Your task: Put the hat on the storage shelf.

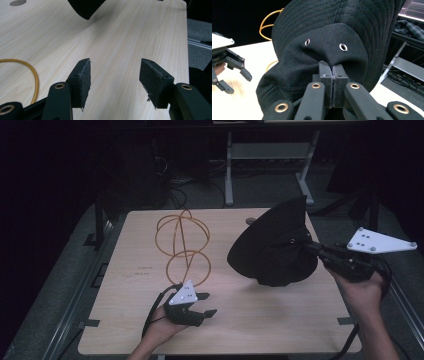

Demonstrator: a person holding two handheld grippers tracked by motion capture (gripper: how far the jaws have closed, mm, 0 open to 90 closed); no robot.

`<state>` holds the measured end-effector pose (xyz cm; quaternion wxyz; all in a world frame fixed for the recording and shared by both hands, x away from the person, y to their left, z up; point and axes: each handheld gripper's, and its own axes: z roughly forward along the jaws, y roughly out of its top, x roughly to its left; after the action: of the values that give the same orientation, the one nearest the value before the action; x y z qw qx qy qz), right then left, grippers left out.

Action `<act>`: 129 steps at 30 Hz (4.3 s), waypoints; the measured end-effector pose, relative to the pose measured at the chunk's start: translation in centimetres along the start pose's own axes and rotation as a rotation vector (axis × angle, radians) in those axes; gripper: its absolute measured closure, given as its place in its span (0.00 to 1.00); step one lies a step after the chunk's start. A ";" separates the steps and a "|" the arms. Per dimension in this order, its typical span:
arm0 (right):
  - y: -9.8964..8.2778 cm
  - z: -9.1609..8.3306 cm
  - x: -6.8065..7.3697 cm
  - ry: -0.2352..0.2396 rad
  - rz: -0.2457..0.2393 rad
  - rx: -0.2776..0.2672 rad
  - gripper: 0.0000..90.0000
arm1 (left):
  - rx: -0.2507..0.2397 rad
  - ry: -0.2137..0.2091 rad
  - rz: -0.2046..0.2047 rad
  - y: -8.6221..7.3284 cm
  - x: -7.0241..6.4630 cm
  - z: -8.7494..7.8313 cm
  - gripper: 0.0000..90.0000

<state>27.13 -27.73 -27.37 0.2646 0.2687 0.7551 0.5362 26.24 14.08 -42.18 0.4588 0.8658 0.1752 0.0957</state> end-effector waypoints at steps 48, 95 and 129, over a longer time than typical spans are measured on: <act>12.5 10.2 2.0 0.265 -0.053 0.021 0.98 | 0.004 -0.020 0.023 -0.5 -1.0 1.1 0.43; 18.3 26.9 5.5 0.354 0.011 0.165 0.98 | 0.017 -0.040 0.087 -0.3 -0.9 1.9 0.43; 16.1 31.2 6.0 0.305 0.023 0.349 0.59 | 0.019 -0.052 0.075 -0.4 -1.2 1.9 0.42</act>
<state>46.27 1.71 -21.58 0.0909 0.2349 0.8646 0.4348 25.63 12.35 -43.63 0.4509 0.8784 0.1313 0.0885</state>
